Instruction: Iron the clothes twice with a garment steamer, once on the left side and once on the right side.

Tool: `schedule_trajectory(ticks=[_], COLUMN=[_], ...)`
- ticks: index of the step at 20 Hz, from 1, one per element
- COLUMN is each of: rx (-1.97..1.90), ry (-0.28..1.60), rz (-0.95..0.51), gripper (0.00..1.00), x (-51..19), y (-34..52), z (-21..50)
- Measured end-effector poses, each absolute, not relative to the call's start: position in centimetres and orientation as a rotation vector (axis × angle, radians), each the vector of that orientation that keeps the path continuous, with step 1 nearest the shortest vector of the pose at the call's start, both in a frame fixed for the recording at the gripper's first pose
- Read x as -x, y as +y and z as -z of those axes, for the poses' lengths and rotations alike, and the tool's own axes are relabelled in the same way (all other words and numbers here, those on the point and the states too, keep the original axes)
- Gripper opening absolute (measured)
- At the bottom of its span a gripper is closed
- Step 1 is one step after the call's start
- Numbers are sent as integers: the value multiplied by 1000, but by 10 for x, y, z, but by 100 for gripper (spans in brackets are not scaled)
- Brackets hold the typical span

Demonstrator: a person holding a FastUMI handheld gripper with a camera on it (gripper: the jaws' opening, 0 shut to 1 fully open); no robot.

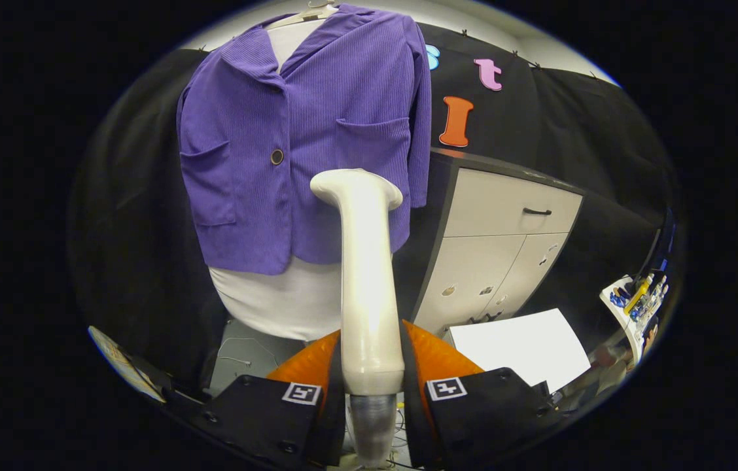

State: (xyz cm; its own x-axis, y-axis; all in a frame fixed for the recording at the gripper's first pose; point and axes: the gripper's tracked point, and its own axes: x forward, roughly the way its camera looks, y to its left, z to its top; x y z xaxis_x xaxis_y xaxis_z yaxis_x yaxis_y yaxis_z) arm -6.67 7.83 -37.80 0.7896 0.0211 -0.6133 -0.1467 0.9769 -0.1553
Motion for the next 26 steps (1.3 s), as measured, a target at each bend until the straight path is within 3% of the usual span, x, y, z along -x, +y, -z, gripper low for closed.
schedule_trajectory(ticks=[6,16,26], rx=[191,146,144], ry=[685,536,457], rz=[-91,-117,-115], gripper=[45,45,40], x=[70,54,53], y=[79,95,103], z=[382,291,248])
